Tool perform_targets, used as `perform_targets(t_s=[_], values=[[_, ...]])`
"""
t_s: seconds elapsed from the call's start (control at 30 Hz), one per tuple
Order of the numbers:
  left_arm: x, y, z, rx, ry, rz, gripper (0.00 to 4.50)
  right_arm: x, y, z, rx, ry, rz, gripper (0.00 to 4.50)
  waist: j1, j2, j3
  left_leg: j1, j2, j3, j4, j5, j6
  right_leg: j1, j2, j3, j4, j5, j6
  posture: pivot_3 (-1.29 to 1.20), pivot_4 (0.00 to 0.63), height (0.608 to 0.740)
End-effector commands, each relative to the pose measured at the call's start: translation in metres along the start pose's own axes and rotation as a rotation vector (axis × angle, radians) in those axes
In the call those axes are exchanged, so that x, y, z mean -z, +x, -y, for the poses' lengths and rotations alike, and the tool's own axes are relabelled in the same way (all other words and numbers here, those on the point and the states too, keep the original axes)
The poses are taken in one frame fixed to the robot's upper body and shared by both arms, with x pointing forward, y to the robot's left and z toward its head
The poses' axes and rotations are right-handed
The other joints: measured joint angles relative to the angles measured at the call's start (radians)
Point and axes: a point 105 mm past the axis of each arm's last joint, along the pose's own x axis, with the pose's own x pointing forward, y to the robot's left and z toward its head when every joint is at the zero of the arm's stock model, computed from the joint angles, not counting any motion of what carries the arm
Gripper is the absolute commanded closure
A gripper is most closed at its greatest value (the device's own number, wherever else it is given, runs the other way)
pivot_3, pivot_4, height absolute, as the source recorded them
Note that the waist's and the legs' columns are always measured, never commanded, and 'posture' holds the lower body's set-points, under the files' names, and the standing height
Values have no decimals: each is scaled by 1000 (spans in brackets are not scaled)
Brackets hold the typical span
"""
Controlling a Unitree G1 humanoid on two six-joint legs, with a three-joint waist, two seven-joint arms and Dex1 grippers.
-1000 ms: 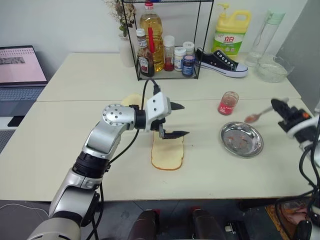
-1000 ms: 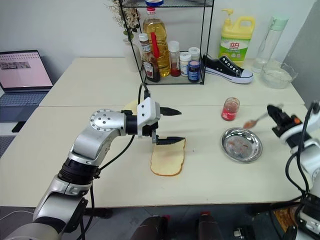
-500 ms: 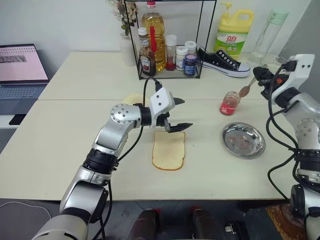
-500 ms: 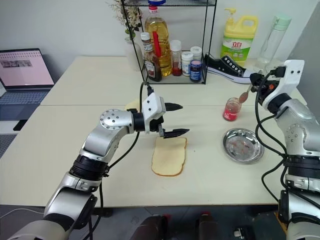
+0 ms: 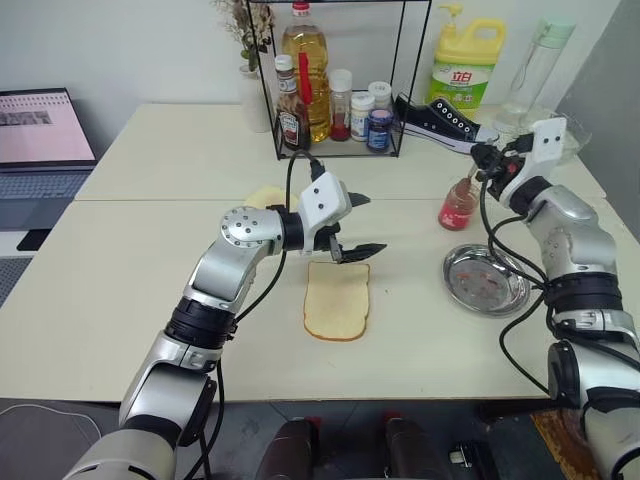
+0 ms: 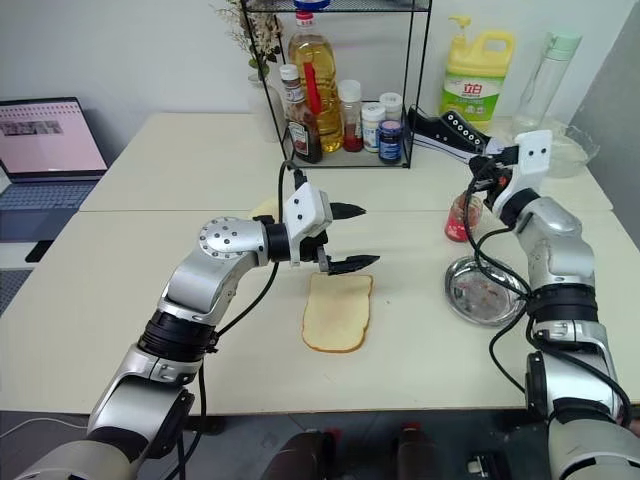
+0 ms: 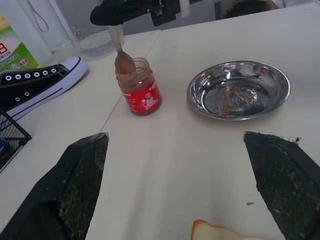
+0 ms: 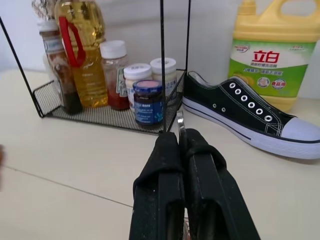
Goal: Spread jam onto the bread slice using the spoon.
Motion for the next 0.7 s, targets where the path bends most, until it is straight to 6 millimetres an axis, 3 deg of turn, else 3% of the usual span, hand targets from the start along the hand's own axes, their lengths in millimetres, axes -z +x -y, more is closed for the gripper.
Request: perform_targets(t_s=[0.03, 0.37, 0.7], values=[[-15, -5, -5, -23, 45, 34, 0, -9, 6, -3, -17, -89, 34, 4483, 0, 0, 0, 0, 0, 0, 0, 0, 0, 0, 0, 0, 0, 0, 0, 0, 150, 740], [-18, -6, -8, -26, 50, 27, 0, 28, 13, -13, -24, -128, -53, 4483, -2, 0, 0, 0, 0, 0, 0, 1, -2, -1, 0, 0, 0, 0, 0, 0, 150, 740], [-27, -8, -12, -52, 34, 50, 0, 34, 17, -12, 14, -10, -75, 4483, -2, 0, 0, 0, 0, 0, 0, 2, -3, -1, 0, 0, 1, 0, 0, 0, 150, 740]])
